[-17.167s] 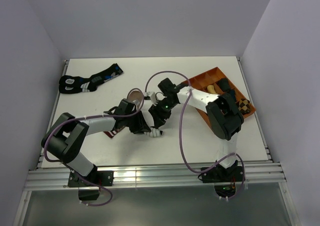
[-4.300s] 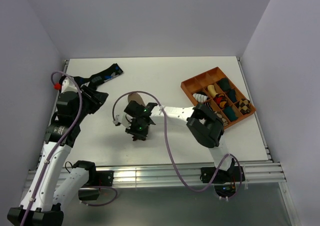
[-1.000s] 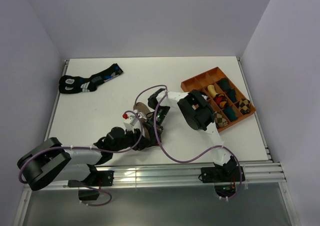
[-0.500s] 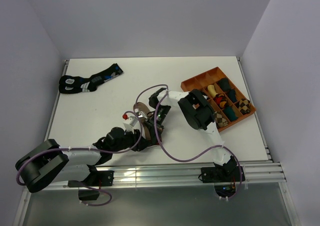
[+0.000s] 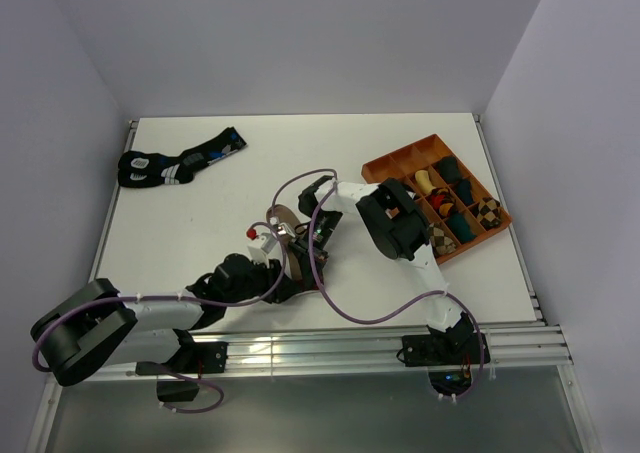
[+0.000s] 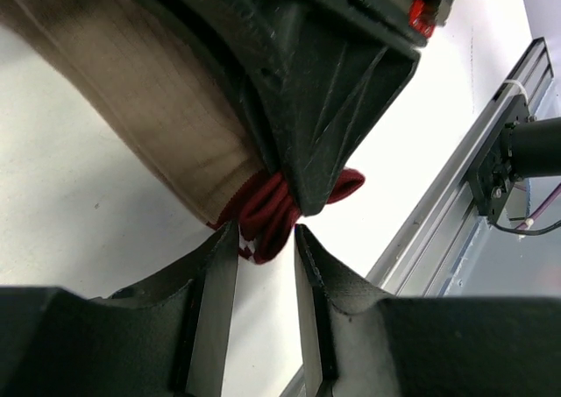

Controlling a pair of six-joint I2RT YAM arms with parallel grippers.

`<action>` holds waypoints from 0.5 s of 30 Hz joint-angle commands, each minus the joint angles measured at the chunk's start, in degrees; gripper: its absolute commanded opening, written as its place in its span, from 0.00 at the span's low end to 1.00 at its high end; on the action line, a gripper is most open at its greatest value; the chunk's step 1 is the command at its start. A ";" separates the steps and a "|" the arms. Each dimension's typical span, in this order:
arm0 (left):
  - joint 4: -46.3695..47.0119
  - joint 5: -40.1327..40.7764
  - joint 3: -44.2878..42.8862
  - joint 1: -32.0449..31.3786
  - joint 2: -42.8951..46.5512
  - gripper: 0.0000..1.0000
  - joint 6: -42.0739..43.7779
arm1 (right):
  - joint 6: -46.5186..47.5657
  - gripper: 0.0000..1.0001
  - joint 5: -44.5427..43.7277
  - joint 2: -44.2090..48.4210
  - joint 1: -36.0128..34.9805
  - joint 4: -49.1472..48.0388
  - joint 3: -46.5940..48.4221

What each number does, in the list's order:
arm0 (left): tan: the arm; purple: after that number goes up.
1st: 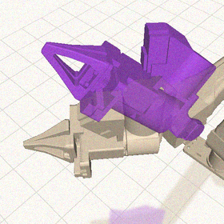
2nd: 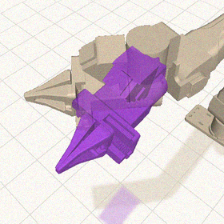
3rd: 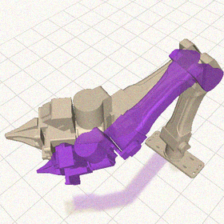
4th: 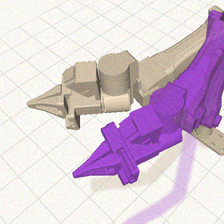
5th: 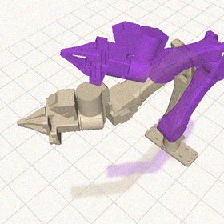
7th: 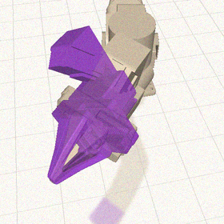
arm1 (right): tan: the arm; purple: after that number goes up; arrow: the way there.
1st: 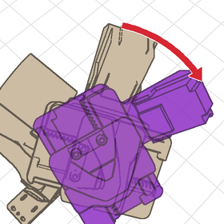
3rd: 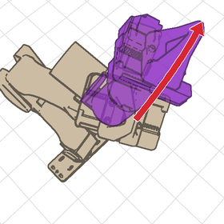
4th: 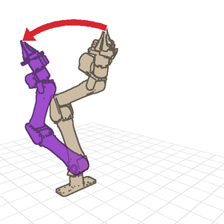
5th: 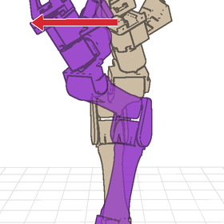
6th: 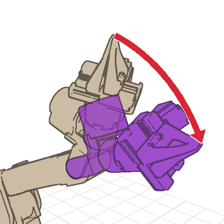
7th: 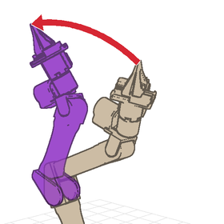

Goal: Roll the socks
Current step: Roll the sock at the center of the board.

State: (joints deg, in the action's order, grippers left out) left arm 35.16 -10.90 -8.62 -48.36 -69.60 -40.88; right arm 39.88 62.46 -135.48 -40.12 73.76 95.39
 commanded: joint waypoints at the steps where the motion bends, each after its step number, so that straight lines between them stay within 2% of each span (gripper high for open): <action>1: 1.23 0.17 -2.63 -0.33 -0.44 0.36 1.95 | -0.24 0.18 1.09 -0.66 0.39 0.33 1.28; 7: 1.40 0.26 -3.77 -0.25 -2.12 0.32 2.12 | -0.15 0.18 1.00 -0.66 0.39 0.42 1.37; 15: 0.26 -0.09 -3.15 -0.33 -0.98 0.16 1.51 | -1.47 0.18 0.65 -0.13 0.48 -0.72 1.11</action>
State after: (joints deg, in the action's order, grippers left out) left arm 34.76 -10.72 -10.83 -48.38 -71.72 -40.05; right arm 39.24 62.41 -135.48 -40.07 73.28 95.39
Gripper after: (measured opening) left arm 0.184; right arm 0.184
